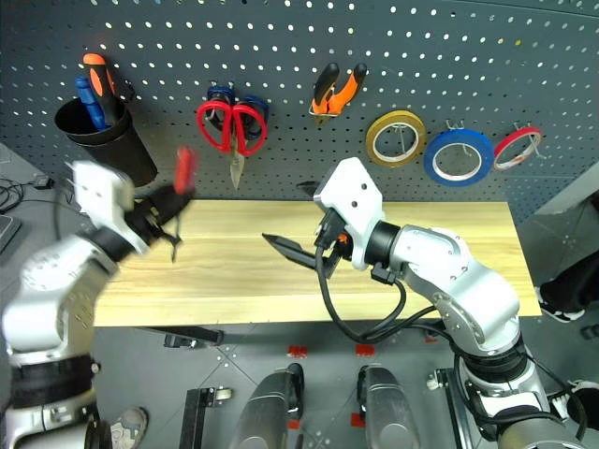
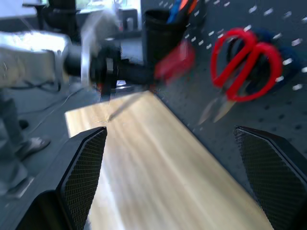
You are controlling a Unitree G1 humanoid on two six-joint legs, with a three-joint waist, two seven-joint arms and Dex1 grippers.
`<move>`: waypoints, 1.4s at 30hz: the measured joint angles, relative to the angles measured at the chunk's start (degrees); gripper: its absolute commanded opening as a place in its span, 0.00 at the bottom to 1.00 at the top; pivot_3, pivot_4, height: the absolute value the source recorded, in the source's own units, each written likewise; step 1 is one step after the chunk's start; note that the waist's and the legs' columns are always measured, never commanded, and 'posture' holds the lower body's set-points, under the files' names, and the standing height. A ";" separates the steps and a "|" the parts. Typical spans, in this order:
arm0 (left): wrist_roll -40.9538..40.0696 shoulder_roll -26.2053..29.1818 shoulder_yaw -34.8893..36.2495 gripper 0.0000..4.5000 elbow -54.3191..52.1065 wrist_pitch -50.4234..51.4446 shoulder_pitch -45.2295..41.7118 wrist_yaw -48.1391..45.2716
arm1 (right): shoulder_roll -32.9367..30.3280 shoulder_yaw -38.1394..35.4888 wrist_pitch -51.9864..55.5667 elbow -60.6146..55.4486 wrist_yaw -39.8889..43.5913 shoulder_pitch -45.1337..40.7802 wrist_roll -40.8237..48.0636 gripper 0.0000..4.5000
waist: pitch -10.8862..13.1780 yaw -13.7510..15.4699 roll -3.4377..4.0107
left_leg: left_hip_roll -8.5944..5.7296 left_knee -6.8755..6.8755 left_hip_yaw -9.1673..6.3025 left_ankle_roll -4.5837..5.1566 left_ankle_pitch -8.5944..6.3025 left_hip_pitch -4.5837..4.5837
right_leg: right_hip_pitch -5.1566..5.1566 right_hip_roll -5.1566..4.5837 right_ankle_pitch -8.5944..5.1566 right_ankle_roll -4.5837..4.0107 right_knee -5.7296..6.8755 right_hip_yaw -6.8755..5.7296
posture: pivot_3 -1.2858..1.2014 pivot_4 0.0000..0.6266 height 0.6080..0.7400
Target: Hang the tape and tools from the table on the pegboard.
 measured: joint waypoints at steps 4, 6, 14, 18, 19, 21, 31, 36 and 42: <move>-2.71 1.72 2.69 0.19 4.01 -0.90 -10.39 1.53 | 1.58 -0.48 -2.34 2.35 -0.67 -1.62 -0.48 1.00 | -0.14 -0.13 -0.04 | -0.02 0.00 0.12 -0.04 0.02 0.01 | 0.00 0.01 -0.01 0.02 -0.03 0.04 | 0.48 0.41 1.00; -2.98 2.16 2.82 0.19 9.66 -1.77 -14.69 1.52 | 2.25 -0.47 -2.90 3.49 -1.20 -2.70 -1.23 1.00 | -0.14 -0.13 -0.04 | -0.01 0.02 0.12 -0.06 0.04 0.00 | -0.03 0.03 -0.01 0.02 -0.02 -0.01 | 0.48 0.41 1.00; 0.27 7.54 2.23 0.19 25.85 -12.14 -23.36 -0.74 | 4.19 -0.24 -3.59 4.79 -2.22 -4.91 -2.29 1.00 | -0.16 -0.61 -0.08 | 0.02 0.03 0.19 -0.08 0.05 0.00 | -0.06 0.05 -0.01 0.01 -0.01 -0.08 | 0.47 0.41 1.00; 2.86 7.76 1.23 0.19 31.35 -17.28 -23.47 -1.18 | 5.05 0.43 -3.57 4.88 -2.40 -5.32 -2.28 1.00 | -0.17 -0.60 -0.09 | 0.03 0.06 0.17 -0.08 0.05 0.00 | -0.06 0.05 -0.01 0.01 0.00 -0.07 | 0.47 0.40 1.00; 3.11 7.75 1.09 0.19 32.09 -17.85 -23.48 -1.02 | 5.21 0.63 -3.56 4.88 -2.40 -5.37 -2.27 1.00 | -0.18 -0.61 -0.11 | 0.03 0.07 0.17 -0.08 0.05 -0.01 | -0.06 0.05 -0.01 0.01 0.00 -0.07 | 0.47 0.40 1.00; 3.12 7.76 1.09 0.19 32.75 -18.88 -23.73 -0.82 | 5.29 0.66 -3.56 4.89 -2.42 -5.51 -2.27 1.00 | -0.21 -0.60 -0.16 | 0.02 0.08 0.17 -0.08 0.05 -0.02 | -0.06 0.04 -0.01 0.01 0.00 -0.06 | 0.48 0.40 1.00; 4.40 6.38 1.03 0.19 32.80 -22.90 -18.25 1.25 | 7.14 0.59 -3.75 5.38 -2.18 -6.68 -1.94 1.00 | -0.28 -1.00 -0.22 | 0.04 0.11 0.18 -0.09 0.06 -0.01 | -0.06 0.04 0.00 0.00 0.05 -0.03 | 0.48 0.38 1.00; 5.33 5.46 1.02 0.52 32.85 -23.76 -14.08 3.66 | 7.63 0.56 -4.17 5.53 -1.77 -6.79 -1.90 1.00 | -0.36 -0.98 -0.36 | 0.04 0.12 0.15 -0.09 0.06 -0.02 | -0.06 0.04 0.00 -0.01 0.05 0.07 | 0.48 0.36 1.00; 4.69 3.97 0.83 0.86 28.69 -23.09 -12.93 4.73 | 7.69 0.56 -4.61 5.63 -1.17 -6.75 -1.96 1.00 | -0.99 -0.83 -0.80 | 0.04 0.14 0.15 -0.09 0.06 -0.02 | -0.05 0.04 0.01 -0.01 0.06 0.09 | 0.48 0.33 1.00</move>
